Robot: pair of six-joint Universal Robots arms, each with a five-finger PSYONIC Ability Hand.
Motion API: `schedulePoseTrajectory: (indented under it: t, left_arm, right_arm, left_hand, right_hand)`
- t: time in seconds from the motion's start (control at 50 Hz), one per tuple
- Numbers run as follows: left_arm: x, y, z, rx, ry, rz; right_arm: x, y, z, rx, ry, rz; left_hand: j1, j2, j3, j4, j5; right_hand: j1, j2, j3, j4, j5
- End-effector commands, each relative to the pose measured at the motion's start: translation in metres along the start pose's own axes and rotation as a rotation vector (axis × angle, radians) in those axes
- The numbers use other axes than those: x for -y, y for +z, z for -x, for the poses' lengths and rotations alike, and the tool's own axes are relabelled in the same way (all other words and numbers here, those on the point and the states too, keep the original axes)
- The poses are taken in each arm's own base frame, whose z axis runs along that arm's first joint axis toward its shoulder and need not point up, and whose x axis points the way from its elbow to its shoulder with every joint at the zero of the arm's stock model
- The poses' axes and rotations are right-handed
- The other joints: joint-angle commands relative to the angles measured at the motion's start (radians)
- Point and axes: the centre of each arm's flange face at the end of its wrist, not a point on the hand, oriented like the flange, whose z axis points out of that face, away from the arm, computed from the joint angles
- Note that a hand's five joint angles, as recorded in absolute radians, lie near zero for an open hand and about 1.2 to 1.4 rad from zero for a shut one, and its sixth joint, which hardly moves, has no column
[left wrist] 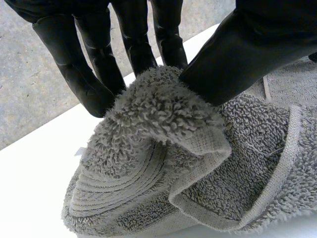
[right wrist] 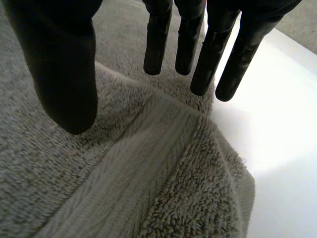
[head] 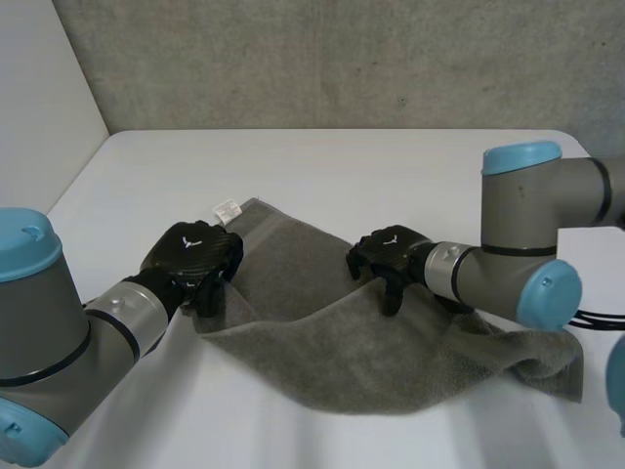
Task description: Fold the towel.
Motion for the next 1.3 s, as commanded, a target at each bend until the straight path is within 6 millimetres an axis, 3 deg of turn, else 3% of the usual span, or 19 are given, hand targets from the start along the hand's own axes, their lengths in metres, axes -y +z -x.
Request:
schedulePoseTrajectory:
  t: [0.02, 0.12, 0.22, 0.32, 0.66, 0.74, 0.8, 0.84, 0.86, 0.9, 0.92, 0.94, 0.96, 1.0, 1.02, 1.08, 1.2, 1.24, 1.3]
  left_arm:
    - [-0.001, 0.001, 0.001, 0.002, -0.001, 0.001]
    - [0.0, 0.001, 0.001, 0.002, 0.0, -0.002]
    - [0.001, 0.002, 0.002, 0.006, 0.001, -0.005]
    - [0.003, 0.003, 0.005, 0.015, 0.0, -0.011]
    - [0.014, 0.014, 0.013, 0.046, 0.016, -0.079]
    - [0.01, 0.026, 0.014, 0.039, 0.015, -0.073]
    - [0.012, 0.044, 0.019, 0.045, 0.018, -0.092]
    - [0.04, 0.064, 0.031, 0.078, 0.045, -0.217]
    - [0.041, 0.064, 0.031, 0.079, 0.045, -0.218]
    - [0.089, 0.077, 0.049, 0.138, 0.071, -0.416]
    - [0.089, 0.077, 0.049, 0.139, 0.071, -0.417]
    - [0.115, 0.078, 0.057, 0.172, 0.083, -0.521]
    - [0.116, 0.078, 0.057, 0.172, 0.083, -0.522]
    - [0.164, 0.073, 0.07, 0.243, 0.082, -0.73]
    - [0.164, 0.073, 0.07, 0.244, 0.082, -0.731]
    - [0.211, 0.056, 0.088, 0.345, 0.032, -0.924]
    - [0.208, 0.054, 0.086, 0.355, 0.005, -0.905]
    - [0.182, 0.061, 0.08, 0.335, -0.007, -0.799]
    - [0.165, 0.064, 0.076, 0.324, -0.015, -0.732]
  right_arm:
    - [-0.008, 0.009, -0.006, -0.065, -0.045, 0.017]
    - [-0.01, 0.01, -0.007, -0.077, -0.071, 0.018]
    - [-0.008, 0.01, -0.008, -0.079, -0.071, 0.014]
    - [-0.003, 0.007, -0.009, -0.089, -0.071, -0.003]
    - [0.019, -0.011, -0.015, -0.134, -0.109, -0.063]
    - [0.021, -0.01, -0.017, -0.148, -0.118, -0.068]
    - [0.035, -0.01, -0.029, -0.217, -0.166, -0.122]
    - [0.066, -0.011, -0.049, -0.368, -0.228, -0.259]
    - [0.066, -0.011, -0.05, -0.368, -0.228, -0.26]
    - [0.113, -0.027, -0.071, -0.559, -0.291, -0.508]
    - [0.113, -0.027, -0.071, -0.56, -0.292, -0.51]
    - [0.136, -0.04, -0.081, -0.646, -0.317, -0.646]
    - [0.136, -0.04, -0.081, -0.647, -0.318, -0.648]
    - [0.174, -0.074, -0.088, -0.772, -0.353, -0.886]
    - [0.174, -0.074, -0.088, -0.772, -0.353, -0.887]
    - [0.19, -0.099, -0.089, -0.801, -0.346, -0.992]
    - [0.181, -0.095, -0.086, -0.756, -0.309, -0.945]
    - [0.168, -0.088, -0.083, -0.714, -0.286, -0.865]
    - [0.16, -0.084, -0.078, -0.679, -0.279, -0.823]
  left_hand:
    - [-0.167, -0.235, -0.199, -0.185, -0.391]
    - [-0.167, -0.235, -0.199, -0.185, -0.391]
    - [-0.167, -0.235, -0.199, -0.185, -0.391]
    - [-0.167, -0.235, -0.199, -0.185, -0.391]
    - [-0.167, -0.235, -0.199, -0.185, -0.391]
    - [-0.167, -0.235, -0.199, -0.185, -0.391]
    - [-0.167, -0.235, -0.199, -0.185, -0.391]
    - [-0.167, -0.235, -0.199, -0.185, -0.391]
    - [-0.167, -0.235, -0.199, -0.185, -0.391]
    - [-0.167, -0.235, -0.199, -0.185, -0.391]
    - [-0.167, -0.235, -0.199, -0.185, -0.391]
    - [-0.167, -0.235, -0.199, -0.185, -0.391]
    - [-0.167, -0.235, -0.199, -0.185, -0.391]
    - [-0.167, -0.235, -0.199, -0.185, -0.391]
    - [-0.167, -0.235, -0.199, -0.185, -0.391]
    - [-0.167, -0.235, -0.199, -0.185, -0.391]
    - [-0.167, -0.235, -0.199, -0.185, -0.391]
    - [-0.167, -0.235, -0.199, -0.185, -0.391]
    - [-0.167, -0.235, -0.199, -0.185, -0.391]
  right_hand:
    - [0.02, 0.035, 0.026, 0.03, 0.015]
    - [0.114, 0.129, 0.12, 0.124, 0.109]
    - [0.594, 0.609, 0.6, 0.604, 0.589]
    - [0.847, 0.861, 0.852, 0.857, 0.841]
    - [0.847, 0.862, 0.853, 0.857, 0.842]
    - [0.847, 0.862, 0.853, 0.857, 0.842]
    - [0.847, 0.862, 0.853, 0.857, 0.842]
    - [0.847, 0.862, 0.853, 0.857, 0.842]
    - [0.847, 0.862, 0.853, 0.857, 0.842]
    - [0.847, 0.862, 0.853, 0.857, 0.842]
    - [0.847, 0.862, 0.853, 0.857, 0.842]
    - [0.847, 0.862, 0.853, 0.857, 0.842]
    - [0.847, 0.862, 0.853, 0.857, 0.842]
    - [0.847, 0.862, 0.853, 0.857, 0.842]
    - [0.847, 0.862, 0.853, 0.857, 0.842]
    - [0.847, 0.862, 0.853, 0.857, 0.842]
    - [0.847, 0.862, 0.853, 0.857, 0.842]
    - [0.847, 0.862, 0.853, 0.857, 0.842]
    - [0.847, 0.862, 0.853, 0.857, 0.842]
